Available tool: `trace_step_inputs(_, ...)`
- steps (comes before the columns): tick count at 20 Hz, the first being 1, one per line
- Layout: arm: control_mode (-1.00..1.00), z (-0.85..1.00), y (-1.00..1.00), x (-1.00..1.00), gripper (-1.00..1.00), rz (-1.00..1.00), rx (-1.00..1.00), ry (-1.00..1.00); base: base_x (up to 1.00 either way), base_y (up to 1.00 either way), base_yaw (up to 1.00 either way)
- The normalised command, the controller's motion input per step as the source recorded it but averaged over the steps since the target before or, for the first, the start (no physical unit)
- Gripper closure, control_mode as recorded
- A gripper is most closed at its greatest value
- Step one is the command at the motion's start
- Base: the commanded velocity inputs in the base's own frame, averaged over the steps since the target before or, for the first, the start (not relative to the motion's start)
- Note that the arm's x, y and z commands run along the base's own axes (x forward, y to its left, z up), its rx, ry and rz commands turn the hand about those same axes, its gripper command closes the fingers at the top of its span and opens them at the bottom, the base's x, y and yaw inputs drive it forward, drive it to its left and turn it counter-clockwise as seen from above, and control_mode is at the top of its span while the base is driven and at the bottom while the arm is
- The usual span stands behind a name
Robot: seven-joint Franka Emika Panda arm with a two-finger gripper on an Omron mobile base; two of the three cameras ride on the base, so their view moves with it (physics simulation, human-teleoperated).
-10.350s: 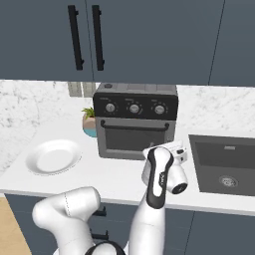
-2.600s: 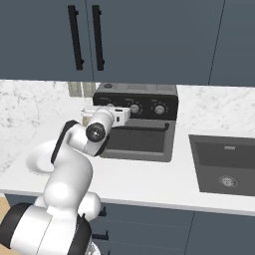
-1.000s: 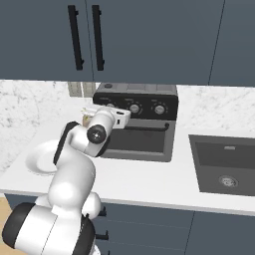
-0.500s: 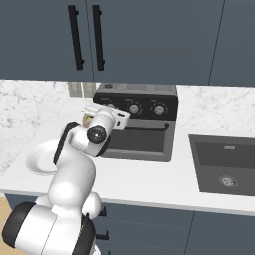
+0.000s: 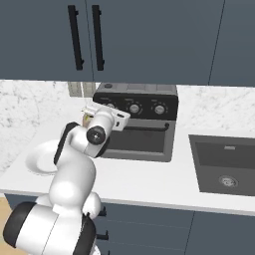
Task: Pick up the kebab skewer and baguette bread, and place them inside the toaster oven. Close the toaster oven door and start by setting the timer.
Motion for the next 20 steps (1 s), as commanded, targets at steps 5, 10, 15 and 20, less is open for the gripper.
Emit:
trace_step_inputs(5,-1.00,0.00,-0.01,0.00,1.00,-0.01,0.21,0.00,0.00,0.00,0.00)
trace_step_inputs(10,-1.00,0.00,-0.01,0.00,1.00,0.00,0.21,0.00,0.00,0.00,0.00)
trace_step_inputs(15,-1.00,0.00,0.00,0.00,1.00,0.00,0.21,0.00,0.00,0.00,0.00)
trace_step_inputs(20,-1.00,0.00,0.00,0.00,1.00,0.00,0.21,0.00,0.00,0.00,0.00)
